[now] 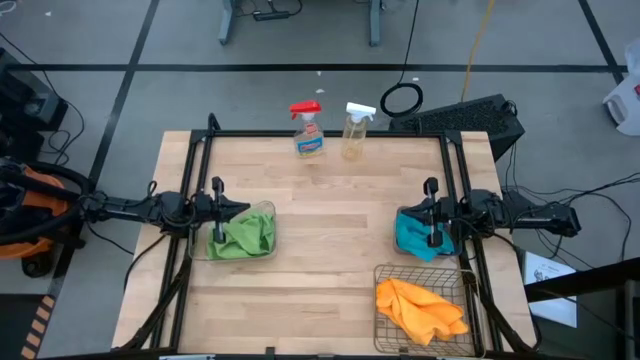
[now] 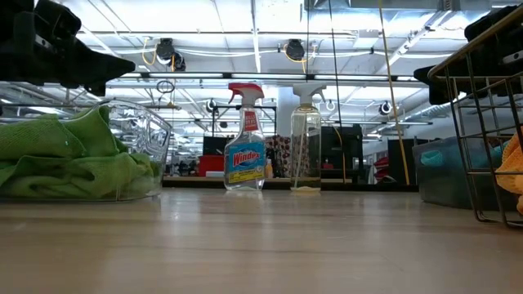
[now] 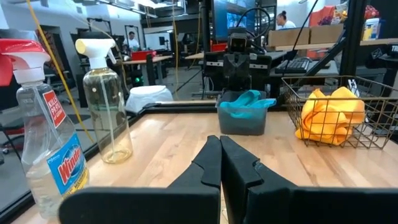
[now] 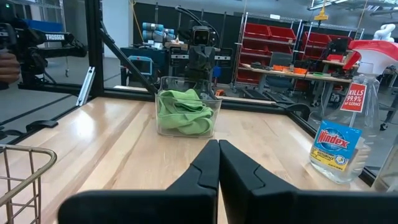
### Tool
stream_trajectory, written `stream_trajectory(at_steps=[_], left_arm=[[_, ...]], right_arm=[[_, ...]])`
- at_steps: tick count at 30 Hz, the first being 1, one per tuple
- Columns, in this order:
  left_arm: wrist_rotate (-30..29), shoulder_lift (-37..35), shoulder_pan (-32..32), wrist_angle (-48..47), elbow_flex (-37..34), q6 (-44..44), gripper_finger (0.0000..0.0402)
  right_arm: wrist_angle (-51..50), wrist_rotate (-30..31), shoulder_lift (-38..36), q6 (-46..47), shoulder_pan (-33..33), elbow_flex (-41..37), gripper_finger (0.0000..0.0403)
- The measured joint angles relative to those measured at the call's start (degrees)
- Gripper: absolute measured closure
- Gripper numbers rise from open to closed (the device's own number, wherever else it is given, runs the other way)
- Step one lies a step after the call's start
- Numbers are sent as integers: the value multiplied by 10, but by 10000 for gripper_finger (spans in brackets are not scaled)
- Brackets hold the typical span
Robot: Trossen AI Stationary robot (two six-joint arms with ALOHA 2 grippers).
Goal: Sort microfiber towel by color & place in baskets
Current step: Return to Home Position
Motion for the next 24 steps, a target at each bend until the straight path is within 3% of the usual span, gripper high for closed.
stream_trajectory(at_steps=[11, 24], left_arm=[[54, 0, 2, -8, 0, 19, 402], [79, 0, 69, -12, 0, -3, 402]], right_arm=[[0, 0, 0, 0, 0, 0, 403], [0, 0, 0, 0, 0, 0, 403]])
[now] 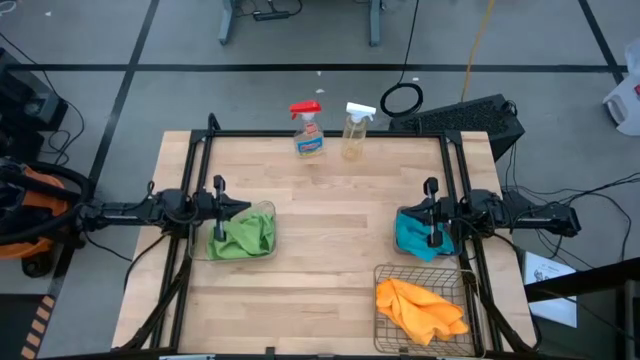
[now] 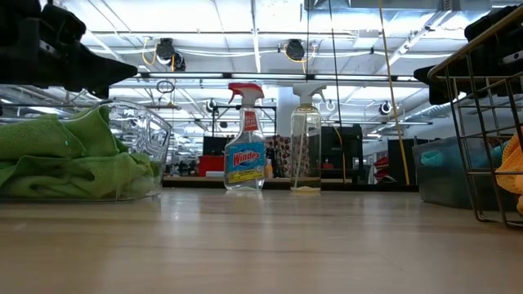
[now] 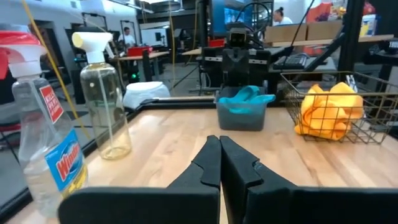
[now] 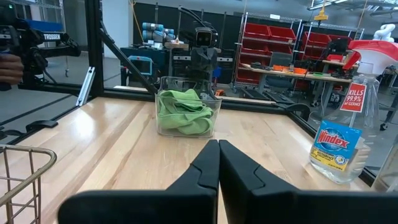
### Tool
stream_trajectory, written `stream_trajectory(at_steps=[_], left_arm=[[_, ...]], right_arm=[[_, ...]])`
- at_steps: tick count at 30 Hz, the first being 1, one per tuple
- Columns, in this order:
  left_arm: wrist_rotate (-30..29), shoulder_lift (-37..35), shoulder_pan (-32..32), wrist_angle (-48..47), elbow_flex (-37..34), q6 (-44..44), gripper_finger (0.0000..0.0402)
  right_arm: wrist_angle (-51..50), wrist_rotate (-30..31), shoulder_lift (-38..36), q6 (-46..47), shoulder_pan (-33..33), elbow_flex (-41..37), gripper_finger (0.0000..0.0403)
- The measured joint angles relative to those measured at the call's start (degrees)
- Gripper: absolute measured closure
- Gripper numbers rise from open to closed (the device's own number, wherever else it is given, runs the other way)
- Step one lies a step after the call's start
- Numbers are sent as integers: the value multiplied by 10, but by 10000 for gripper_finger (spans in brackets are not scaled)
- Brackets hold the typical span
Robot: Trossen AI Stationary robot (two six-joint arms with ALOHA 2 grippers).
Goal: Sort microfiber towel by color & place in baskets
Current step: Return to Home Position
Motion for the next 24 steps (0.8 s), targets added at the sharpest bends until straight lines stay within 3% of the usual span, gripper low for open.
stream_trajectory(at_steps=[24], left_arm=[[-1, 0, 2, 2, 0, -12, 382]], right_arm=[[0, 0, 0, 0, 0, 0, 403]])
